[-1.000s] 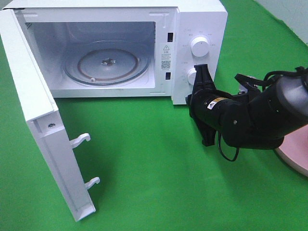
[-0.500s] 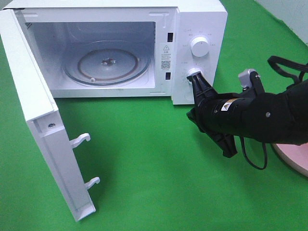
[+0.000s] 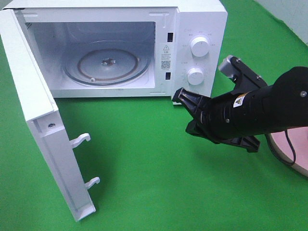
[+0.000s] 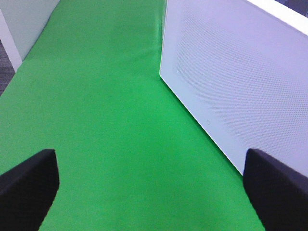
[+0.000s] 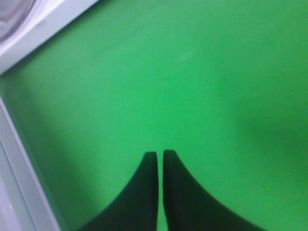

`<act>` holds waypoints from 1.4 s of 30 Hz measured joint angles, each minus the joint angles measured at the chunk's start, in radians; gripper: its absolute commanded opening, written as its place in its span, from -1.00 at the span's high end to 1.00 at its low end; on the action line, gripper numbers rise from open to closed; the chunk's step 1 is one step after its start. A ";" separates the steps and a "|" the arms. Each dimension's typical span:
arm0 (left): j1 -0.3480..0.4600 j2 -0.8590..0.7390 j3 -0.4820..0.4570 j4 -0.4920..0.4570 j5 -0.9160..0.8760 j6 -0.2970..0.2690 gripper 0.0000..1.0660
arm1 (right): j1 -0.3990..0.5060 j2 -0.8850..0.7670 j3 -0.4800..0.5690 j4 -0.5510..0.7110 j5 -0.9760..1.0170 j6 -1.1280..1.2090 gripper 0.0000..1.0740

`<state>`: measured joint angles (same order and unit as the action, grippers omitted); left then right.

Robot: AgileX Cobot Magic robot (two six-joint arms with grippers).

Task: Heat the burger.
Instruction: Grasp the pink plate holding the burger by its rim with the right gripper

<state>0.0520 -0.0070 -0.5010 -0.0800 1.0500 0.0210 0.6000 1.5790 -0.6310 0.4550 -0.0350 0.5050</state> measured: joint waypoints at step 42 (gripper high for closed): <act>0.000 0.000 0.000 0.000 0.000 0.000 -0.81 | -0.209 -0.080 -0.266 -0.590 0.874 -0.275 -0.88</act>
<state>0.0520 -0.0070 -0.5010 -0.0800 1.0500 0.0210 0.3910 1.4990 -0.8970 -0.1350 0.8390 0.2300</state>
